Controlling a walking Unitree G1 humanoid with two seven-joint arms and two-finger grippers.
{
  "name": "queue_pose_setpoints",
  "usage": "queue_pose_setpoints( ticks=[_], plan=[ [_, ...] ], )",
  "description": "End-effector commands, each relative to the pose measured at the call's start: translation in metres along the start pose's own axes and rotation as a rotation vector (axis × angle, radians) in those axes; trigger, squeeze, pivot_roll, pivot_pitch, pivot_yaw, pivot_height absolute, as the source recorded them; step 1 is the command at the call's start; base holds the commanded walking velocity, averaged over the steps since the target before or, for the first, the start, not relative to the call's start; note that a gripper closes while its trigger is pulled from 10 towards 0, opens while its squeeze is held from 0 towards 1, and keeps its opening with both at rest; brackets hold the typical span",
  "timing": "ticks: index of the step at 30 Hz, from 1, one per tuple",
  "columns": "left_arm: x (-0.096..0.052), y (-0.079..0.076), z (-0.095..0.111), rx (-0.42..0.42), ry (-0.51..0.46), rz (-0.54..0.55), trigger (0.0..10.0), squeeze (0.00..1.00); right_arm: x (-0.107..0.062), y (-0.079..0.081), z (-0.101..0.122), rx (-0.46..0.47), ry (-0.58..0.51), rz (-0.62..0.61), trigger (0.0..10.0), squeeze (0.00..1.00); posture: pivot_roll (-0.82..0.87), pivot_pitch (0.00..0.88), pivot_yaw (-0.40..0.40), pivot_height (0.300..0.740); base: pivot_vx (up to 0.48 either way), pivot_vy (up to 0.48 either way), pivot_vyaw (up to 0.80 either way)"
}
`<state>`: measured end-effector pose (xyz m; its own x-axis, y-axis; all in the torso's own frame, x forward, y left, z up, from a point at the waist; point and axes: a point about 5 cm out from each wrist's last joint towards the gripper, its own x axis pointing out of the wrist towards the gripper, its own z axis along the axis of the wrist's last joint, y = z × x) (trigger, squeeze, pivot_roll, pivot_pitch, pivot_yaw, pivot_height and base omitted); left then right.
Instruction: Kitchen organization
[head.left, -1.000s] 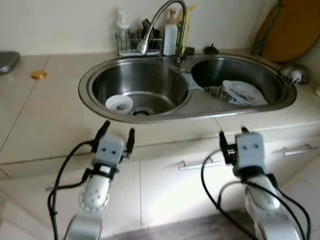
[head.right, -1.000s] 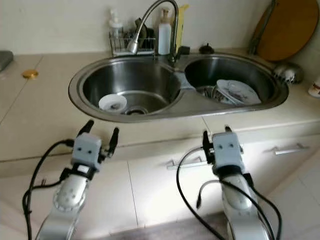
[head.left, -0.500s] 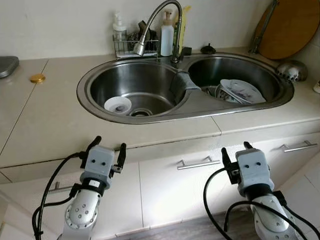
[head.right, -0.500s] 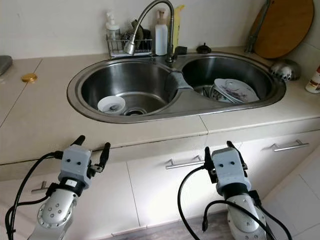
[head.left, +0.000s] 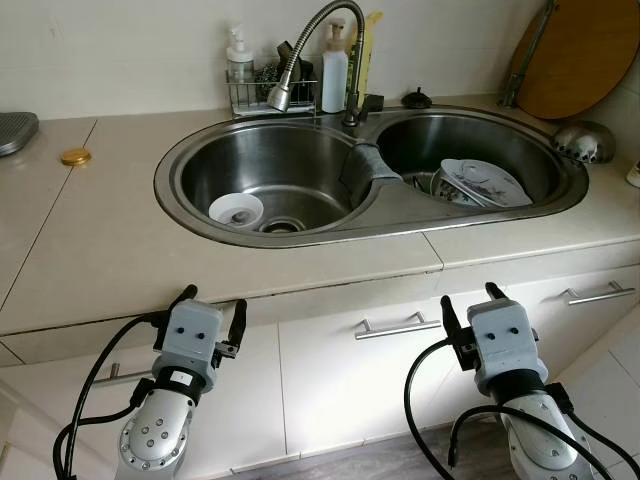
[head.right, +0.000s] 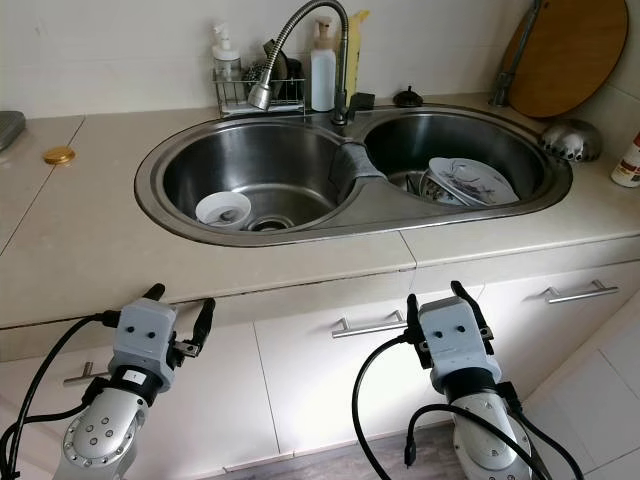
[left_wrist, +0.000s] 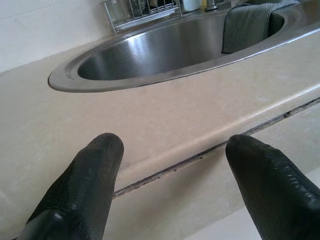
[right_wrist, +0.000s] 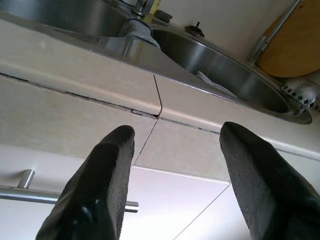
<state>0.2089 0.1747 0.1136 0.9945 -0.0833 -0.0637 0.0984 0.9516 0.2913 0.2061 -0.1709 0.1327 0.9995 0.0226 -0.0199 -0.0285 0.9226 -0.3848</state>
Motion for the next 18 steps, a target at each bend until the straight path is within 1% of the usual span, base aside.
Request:
queue_pose_setpoints(
  ticks=[1,4,5,8,10,15,17,18],
  plan=[
    [0.0,0.001,0.003,-0.007,-0.008,-0.001,10.0,0.0,0.0,-0.002,0.005,-0.005,-0.026,-0.017,10.0,0.0,0.1,0.0,-0.037,0.74,0.0,0.0,0.0],
    [0.0,0.0,0.005,-0.012,-0.02,-0.004,10.0,0.0,0.0,-0.002,0.006,-0.003,-0.028,-0.019,10.0,0.0,0.1,0.0,-0.037,0.74,0.0,0.0,0.0],
    [0.001,0.0,0.007,-0.021,-0.041,-0.007,10.0,0.0,0.0,-0.002,0.006,-0.002,-0.031,-0.02,10.0,0.0,0.1,0.0,-0.036,0.74,0.0,0.0,0.0],
    [0.002,-0.001,0.008,-0.019,-0.046,-0.011,10.0,0.0,0.0,-0.001,0.005,0.003,-0.032,-0.018,10.0,0.0,0.1,0.0,-0.036,0.74,0.0,0.0,0.0],
    [0.002,-0.001,0.008,-0.032,-0.051,-0.012,10.0,0.0,0.0,0.0,0.003,0.004,-0.027,-0.015,10.0,0.0,0.09,0.0,-0.036,0.74,0.0,0.0,0.0],
    [0.003,-0.003,0.007,-0.03,-0.04,-0.017,10.0,0.0,0.0,0.001,0.001,0.011,-0.016,-0.01,10.0,0.0,0.09,0.0,-0.039,0.74,0.0,0.0,0.0],
    [0.004,-0.002,0.01,0.0,-0.068,-0.019,10.0,0.0,0.001,0.001,0.001,0.017,-0.014,-0.01,10.0,0.0,0.09,0.0,-0.039,0.74,0.0,0.0,0.0],
    [0.005,-0.002,0.014,0.023,-0.103,-0.016,10.0,0.0,0.001,0.001,0.001,0.019,-0.019,-0.012,10.0,0.0,0.1,0.0,-0.04,0.74,0.0,0.0,0.0]
  ],
)
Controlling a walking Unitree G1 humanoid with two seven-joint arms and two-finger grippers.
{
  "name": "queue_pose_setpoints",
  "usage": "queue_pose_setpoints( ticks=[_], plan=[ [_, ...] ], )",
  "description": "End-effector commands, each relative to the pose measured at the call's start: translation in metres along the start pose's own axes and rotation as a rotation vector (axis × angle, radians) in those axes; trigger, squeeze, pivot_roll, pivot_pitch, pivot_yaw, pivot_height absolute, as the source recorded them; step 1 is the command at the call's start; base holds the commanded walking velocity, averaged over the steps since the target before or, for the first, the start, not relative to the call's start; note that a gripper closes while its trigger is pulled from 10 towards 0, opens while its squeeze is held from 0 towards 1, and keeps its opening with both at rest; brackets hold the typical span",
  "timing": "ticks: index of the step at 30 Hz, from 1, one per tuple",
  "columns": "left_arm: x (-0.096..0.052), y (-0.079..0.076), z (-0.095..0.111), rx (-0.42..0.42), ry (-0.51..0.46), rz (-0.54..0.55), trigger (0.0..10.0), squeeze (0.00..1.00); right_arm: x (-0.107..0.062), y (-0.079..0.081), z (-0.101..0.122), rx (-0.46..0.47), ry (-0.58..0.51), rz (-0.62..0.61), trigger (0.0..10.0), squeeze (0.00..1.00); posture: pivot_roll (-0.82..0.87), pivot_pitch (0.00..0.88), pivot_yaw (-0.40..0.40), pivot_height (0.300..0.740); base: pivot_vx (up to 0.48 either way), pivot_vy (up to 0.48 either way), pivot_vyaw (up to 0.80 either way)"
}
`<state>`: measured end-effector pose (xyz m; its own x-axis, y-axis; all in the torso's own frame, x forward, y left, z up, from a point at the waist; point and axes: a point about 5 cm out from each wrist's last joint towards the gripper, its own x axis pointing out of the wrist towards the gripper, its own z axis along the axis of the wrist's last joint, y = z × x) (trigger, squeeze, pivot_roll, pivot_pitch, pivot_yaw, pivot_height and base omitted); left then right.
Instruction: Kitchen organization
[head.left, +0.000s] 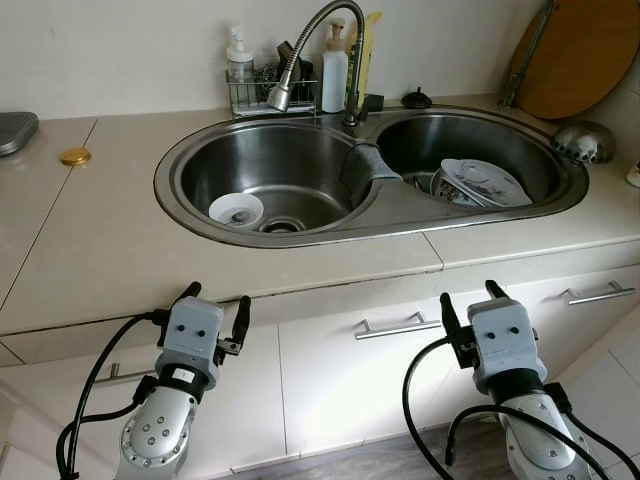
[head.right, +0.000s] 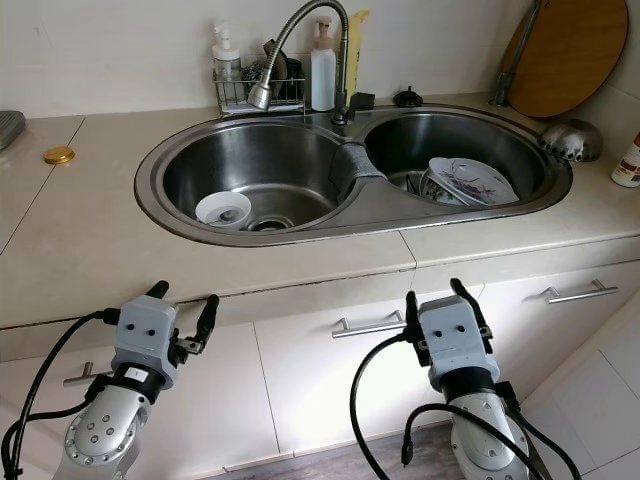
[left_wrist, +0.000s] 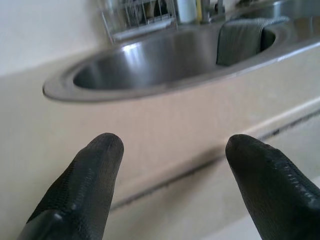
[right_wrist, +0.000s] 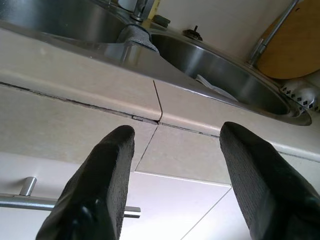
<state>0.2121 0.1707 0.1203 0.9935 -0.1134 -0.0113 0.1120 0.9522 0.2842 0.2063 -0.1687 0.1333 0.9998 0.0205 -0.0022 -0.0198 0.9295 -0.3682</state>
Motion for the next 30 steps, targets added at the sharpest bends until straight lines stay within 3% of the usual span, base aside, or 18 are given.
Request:
queue_pose_setpoints(
  ticks=[1,6,30],
  plan=[
    [0.0019,-0.0005,0.0062,0.03,-0.044,-0.003,10.0,0.0,0.0008,-0.0008,-0.0004,0.001,-0.004,-0.003,10.0,0.0,0.1,0.0,-0.04,0.74,0.0,0.0,0.0],
    [0.0014,0.0012,0.0091,-0.029,-0.065,0.015,10.0,0.0,0.0016,-0.0009,0.0012,-0.005,-0.02,-0.002,10.0,0.0,0.09,0.0,-0.038,0.74,0.0,0.0,0.0],
    [0.0005,-0.0033,0.0109,-0.046,-0.093,-0.005,10.0,0.0,0.0027,0.0009,-0.0007,0.001,-0.024,0.003,10.0,0.0,0.1,0.0,-0.043,0.74,0.0,0.0,0.0]
  ],
)
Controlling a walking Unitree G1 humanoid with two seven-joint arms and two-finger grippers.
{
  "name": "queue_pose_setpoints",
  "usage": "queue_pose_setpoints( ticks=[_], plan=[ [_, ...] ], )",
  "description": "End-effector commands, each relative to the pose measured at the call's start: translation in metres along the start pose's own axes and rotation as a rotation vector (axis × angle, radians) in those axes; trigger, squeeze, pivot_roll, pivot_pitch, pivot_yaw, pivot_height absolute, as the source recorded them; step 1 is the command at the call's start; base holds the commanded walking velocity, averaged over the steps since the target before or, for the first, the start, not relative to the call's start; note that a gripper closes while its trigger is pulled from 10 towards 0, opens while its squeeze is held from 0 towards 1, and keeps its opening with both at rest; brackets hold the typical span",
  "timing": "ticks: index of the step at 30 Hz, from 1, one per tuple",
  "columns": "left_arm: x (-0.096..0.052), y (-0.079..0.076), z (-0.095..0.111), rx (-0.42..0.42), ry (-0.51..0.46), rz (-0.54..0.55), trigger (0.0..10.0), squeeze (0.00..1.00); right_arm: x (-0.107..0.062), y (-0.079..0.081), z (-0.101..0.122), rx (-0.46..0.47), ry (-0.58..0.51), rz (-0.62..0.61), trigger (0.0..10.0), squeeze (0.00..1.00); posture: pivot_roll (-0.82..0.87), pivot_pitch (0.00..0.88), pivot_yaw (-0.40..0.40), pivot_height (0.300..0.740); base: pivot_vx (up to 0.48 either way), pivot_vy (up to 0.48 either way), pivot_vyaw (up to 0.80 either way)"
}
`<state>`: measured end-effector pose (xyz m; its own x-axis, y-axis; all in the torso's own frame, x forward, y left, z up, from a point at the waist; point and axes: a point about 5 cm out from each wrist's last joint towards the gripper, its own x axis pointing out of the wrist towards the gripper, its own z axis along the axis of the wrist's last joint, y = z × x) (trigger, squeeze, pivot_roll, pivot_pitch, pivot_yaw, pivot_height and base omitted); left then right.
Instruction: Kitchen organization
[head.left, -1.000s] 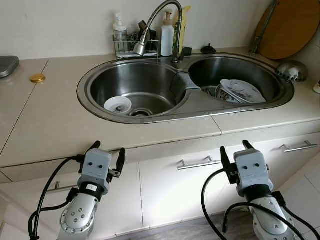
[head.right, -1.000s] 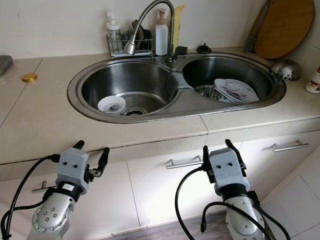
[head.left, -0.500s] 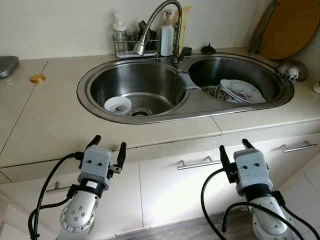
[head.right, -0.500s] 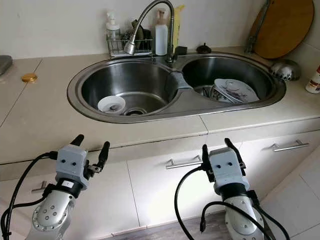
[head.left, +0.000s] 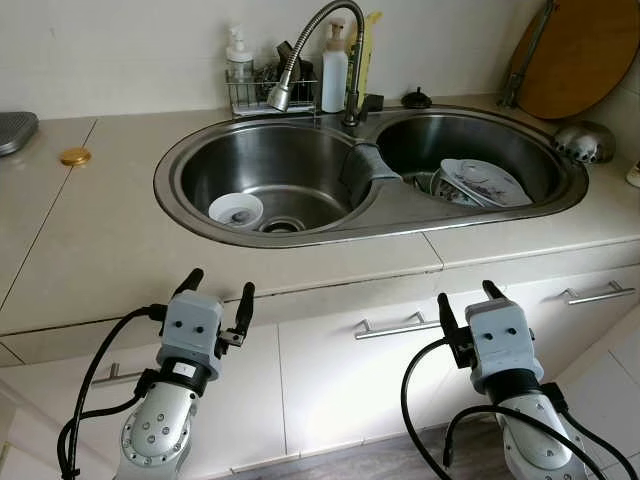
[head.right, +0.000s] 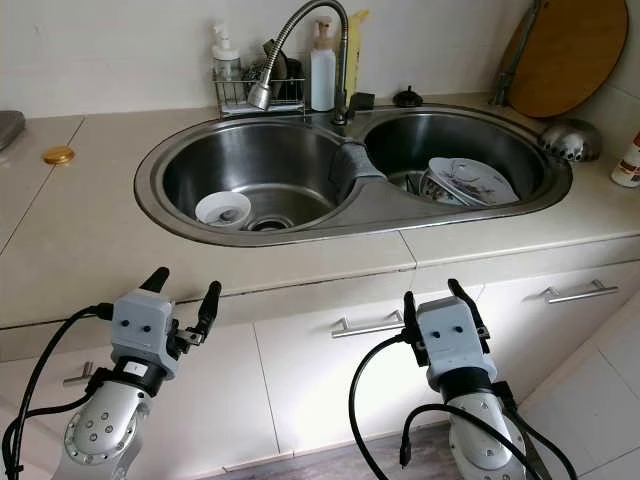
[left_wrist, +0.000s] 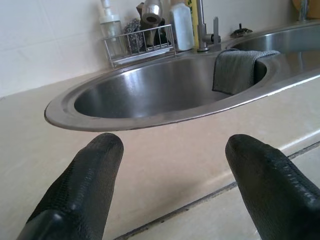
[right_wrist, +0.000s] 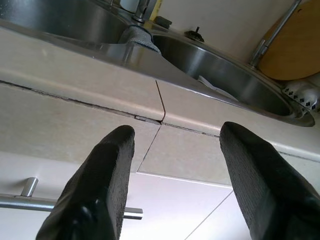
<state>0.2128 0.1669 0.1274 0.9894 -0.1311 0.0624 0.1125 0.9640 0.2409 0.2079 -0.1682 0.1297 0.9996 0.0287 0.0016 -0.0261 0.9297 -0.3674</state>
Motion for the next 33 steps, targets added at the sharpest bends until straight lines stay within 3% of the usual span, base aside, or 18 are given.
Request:
queue_pose_setpoints(
  ticks=[1,33],
  plan=[
    [-0.0005,-0.0021,0.0034,0.0,-0.02,-0.008,10.0,0.0,0.0012,-0.0008,0.0023,0.001,-0.018,-0.003,10.0,0.0,0.1,0.0,-0.042,0.74,0.0,0.0,0.0],
    [0.0025,0.0009,0.006,0.009,-0.032,-0.004,10.0,0.0,0.0045,-0.0024,0.005,0.017,-0.029,-0.018,10.0,0.0,0.1,0.0,-0.04,0.74,0.0,0.0,0.0]
  ],
)
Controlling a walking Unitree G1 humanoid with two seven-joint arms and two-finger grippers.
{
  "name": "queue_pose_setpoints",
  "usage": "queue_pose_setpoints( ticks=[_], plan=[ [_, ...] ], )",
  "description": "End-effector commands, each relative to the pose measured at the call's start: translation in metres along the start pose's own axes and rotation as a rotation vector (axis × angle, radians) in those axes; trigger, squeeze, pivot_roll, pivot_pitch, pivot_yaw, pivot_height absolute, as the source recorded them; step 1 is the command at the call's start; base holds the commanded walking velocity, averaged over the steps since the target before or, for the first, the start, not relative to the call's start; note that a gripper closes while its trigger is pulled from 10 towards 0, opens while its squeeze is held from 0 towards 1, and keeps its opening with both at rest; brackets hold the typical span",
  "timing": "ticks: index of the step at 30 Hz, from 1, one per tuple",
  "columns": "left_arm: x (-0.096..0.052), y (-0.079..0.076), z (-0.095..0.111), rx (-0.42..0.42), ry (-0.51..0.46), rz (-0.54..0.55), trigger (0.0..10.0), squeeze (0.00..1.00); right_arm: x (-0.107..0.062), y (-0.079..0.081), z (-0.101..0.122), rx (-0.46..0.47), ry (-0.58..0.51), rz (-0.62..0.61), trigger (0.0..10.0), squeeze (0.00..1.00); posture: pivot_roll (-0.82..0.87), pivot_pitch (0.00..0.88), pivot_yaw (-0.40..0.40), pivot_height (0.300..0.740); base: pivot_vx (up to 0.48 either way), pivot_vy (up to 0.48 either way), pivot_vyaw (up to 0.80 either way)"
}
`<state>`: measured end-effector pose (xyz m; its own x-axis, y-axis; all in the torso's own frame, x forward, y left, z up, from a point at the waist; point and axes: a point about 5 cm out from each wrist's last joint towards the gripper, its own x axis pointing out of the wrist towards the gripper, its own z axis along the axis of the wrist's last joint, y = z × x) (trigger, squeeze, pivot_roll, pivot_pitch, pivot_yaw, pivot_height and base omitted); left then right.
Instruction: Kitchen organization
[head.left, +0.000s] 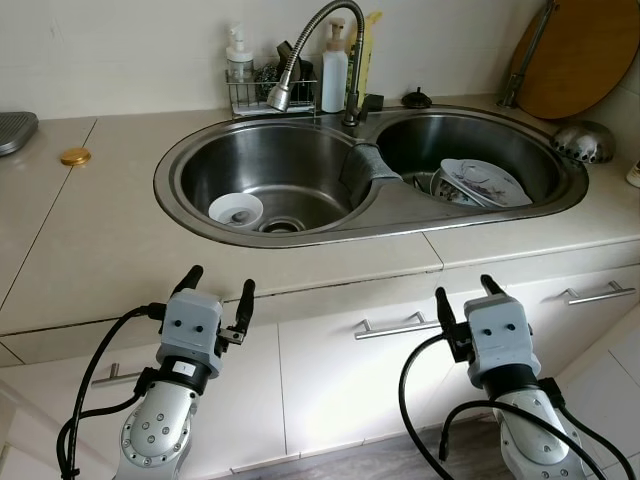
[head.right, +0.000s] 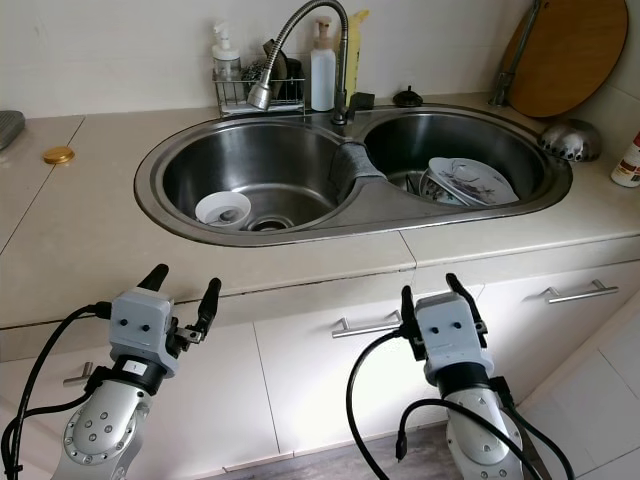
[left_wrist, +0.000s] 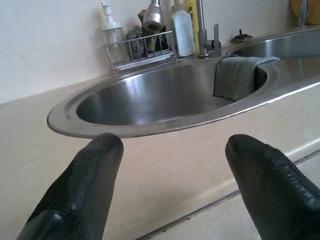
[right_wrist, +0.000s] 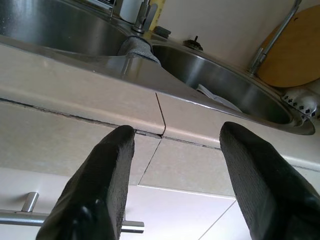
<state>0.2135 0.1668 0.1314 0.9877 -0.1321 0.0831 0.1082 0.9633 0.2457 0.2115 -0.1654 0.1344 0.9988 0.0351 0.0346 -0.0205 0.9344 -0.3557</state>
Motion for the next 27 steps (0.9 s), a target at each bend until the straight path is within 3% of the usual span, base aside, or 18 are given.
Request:
queue_pose_setpoints(
  ticks=[1,27],
  plan=[
    [0.0016,-0.0001,0.0022,0.003,-0.012,-0.007,10.0,0.0,0.0008,-0.0032,-0.0003,0.005,0.004,-0.012,10.0,0.0,0.1,0.0,-0.04,0.74,0.0,0.0,0.0],
    [0.0012,-0.0008,-0.0017,-0.004,-0.003,-0.015,10.0,0.0,0.0016,-0.0045,0.0002,0.007,0.008,-0.013,10.0,0.0,0.1,0.0,-0.042,0.74,0.0,0.0,0.0]
  ],
)
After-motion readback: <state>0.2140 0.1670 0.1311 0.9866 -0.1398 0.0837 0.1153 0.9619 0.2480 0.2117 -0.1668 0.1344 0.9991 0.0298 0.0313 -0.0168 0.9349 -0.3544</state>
